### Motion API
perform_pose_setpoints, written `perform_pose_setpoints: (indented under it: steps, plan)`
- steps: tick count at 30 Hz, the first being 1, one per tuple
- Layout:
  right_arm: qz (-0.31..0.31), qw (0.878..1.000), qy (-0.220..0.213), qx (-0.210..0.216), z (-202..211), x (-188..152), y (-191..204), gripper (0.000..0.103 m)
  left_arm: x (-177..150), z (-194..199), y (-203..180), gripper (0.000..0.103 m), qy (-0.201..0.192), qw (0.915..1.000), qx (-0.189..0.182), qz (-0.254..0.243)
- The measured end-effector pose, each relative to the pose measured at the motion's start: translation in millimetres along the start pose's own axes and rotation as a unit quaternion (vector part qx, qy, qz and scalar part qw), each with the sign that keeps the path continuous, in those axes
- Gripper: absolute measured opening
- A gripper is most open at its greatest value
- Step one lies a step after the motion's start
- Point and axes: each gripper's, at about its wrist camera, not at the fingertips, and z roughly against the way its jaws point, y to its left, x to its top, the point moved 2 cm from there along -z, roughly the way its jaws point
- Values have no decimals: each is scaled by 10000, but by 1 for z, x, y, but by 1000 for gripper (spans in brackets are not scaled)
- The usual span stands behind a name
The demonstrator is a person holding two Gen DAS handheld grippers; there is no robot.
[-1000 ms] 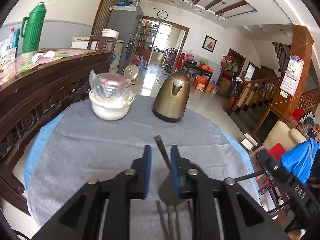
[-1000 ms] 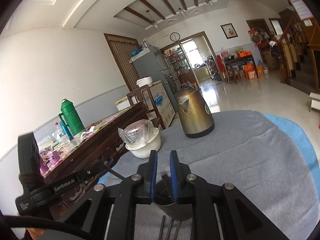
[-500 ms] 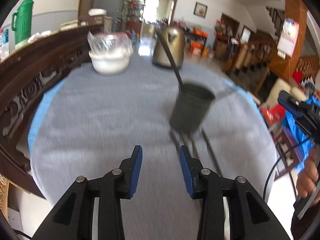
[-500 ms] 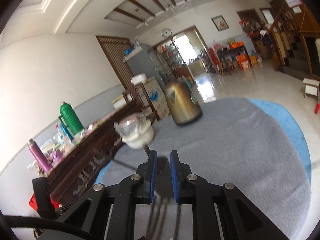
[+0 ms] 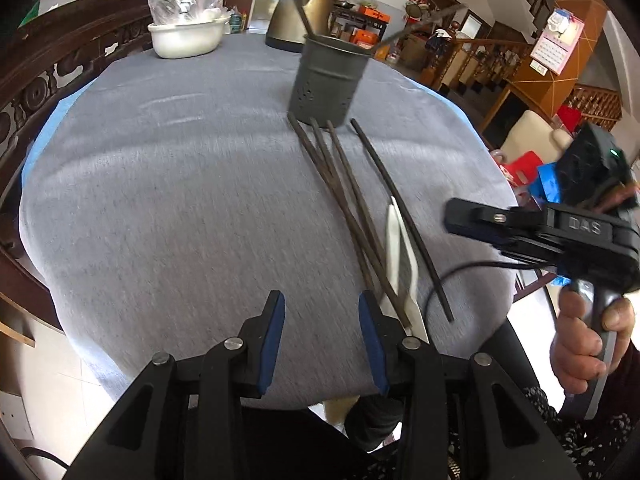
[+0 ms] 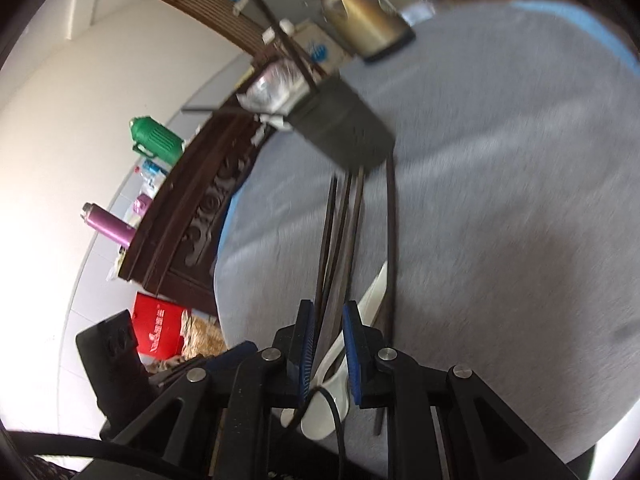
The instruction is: Organize utensils
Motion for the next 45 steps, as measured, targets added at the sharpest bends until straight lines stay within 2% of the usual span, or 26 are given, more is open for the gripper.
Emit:
perform_pose_setpoints:
  steps: [7, 10, 14, 18, 26, 32, 39, 45]
  plan:
    - [-187, 9986, 427, -260, -23, -3, -2, 17, 2, 2, -10, 42, -104, 9997, -168, -165]
    - [-225, 9973, 524, -457, -26, -5, -5, 17, 5, -6, -10, 44, -11, 9995, -266, -143]
    - [-439, 9953, 730, -458, -32, -6, -11, 17, 8, -19, -8, 44, 118, 9996, -184, -152]
    - [-433, 9958, 632, -496, -27, -2, -13, 17, 9, -24, 1, 44, 203, 9997, -144, -67]
    - [-108, 9993, 70, -347, 16, 23, -4, 17, 7, -20, 4, 44, 196, 9997, -23, -142]
    - [321, 9986, -352, -248, 45, 34, 14, 17, 20, -3, 5, 44, -147, 9998, -17, -103]
    - [118, 9997, 67, -186, 30, 20, 8, 17, 22, 7, 0, 44, -204, 9983, 269, -479]
    - [-24, 9998, 100, -189, 31, 13, 0, 17, 14, 2, -11, 44, -37, 9973, 284, -677]
